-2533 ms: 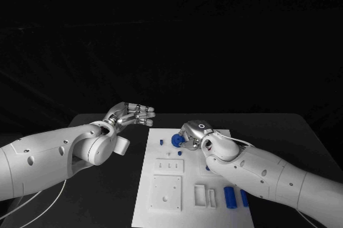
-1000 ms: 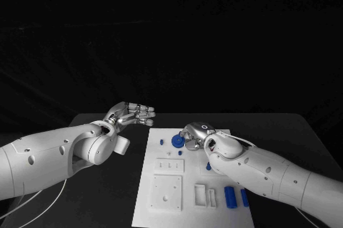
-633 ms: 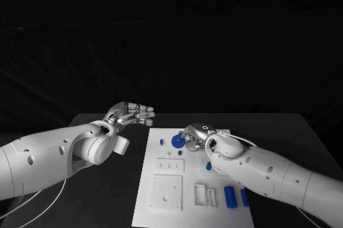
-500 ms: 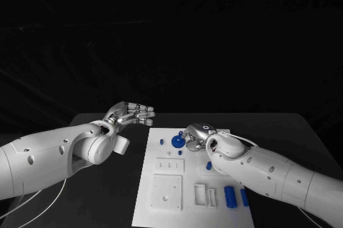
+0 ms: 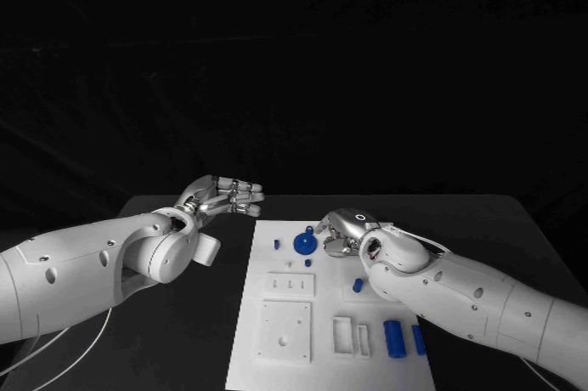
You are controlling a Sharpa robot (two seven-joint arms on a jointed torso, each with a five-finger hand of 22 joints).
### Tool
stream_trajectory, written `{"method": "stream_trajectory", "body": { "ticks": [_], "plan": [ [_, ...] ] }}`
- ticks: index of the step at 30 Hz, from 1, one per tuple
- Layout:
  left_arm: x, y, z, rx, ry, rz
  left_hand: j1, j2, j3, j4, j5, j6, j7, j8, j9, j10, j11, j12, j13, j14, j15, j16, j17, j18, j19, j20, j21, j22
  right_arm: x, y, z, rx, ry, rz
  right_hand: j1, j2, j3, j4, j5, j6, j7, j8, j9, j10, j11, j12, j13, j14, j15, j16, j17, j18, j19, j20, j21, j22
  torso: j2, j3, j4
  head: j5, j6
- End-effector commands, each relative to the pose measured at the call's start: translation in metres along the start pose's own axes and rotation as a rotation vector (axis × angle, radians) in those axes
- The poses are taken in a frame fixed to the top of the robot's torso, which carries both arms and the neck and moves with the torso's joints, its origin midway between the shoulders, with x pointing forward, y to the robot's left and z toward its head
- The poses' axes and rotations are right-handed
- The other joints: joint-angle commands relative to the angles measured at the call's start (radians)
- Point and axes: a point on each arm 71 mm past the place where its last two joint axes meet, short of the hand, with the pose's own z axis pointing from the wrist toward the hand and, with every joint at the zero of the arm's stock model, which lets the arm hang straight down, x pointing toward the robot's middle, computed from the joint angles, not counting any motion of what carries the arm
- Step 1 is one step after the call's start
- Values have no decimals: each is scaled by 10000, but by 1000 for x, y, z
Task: Assemble the parts on the task board
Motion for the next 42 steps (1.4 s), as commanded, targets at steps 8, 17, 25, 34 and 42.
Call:
{"method": "stream_trajectory", "body": {
  "ticks": [8,17,25,34,42],
  "plan": [
    [-1,-1,-1,135,162,-32,-56,-46,-9,-43,23,-73,-11,-28,-12,-55,0,53,17,-18,67,7,-14,-86,-26,56,45,-20,-33,-34,-16,-472,-1029,2215,1253,-103,-5076,557,-2028,259,127,-4,2,29,239,98,-46,67,250,-123,-211,113,333,245,-729,516,-30,23,-101,-119,95],
    [-5,-1,-3,195,222,-30,-80,-27,-16,-38,6,-26,-47,-26,-11,323,-94,51,15,-23,38,2,-13,-113,-29,35,26,-40,-51,-89,-40,-668,-645,3524,2552,696,-9821,345,-3246,302,94,-20,5,-116,295,-35,-298,16,278,-255,-302,63,336,285,-1513,504,-97,147,-291,-232,108],
    [-5,1,-4,191,305,-3,-91,1,3,-59,10,-12,-61,-27,-12,534,-151,51,14,-23,17,-2,-13,-143,-26,6,22,-46,-53,-133,-54,-75,-392,3601,2940,740,-10703,503,-3372,242,63,-12,9,-257,291,-182,-510,-37,277,-505,-459,50,336,284,-2154,539,-127,263,-340,-399,77],
    [-6,3,-5,179,318,8,-87,-35,-10,-100,6,-23,-38,-28,-12,185,-58,51,15,-24,48,-9,-15,-134,-24,23,17,-53,-40,-163,-63,611,-50,3509,3026,557,-10803,618,-3367,-90,118,-4,11,-424,321,-315,-627,-124,319,-618,-539,76,308,312,-2562,521,-114,239,-313,-482,42],
    [-6,5,-5,171,324,14,-70,-46,-19,-115,6,-27,-32,-28,-12,92,-34,52,17,-29,59,-14,-17,-120,-29,38,13,-58,-24,-172,-68,900,99,3431,3213,443,-10845,830,-3553,-807,208,-37,-21,-505,366,-322,-674,-139,381,-611,-543,159,346,386,-2707,575,-107,231,-298,-470,23]
  ]
}}
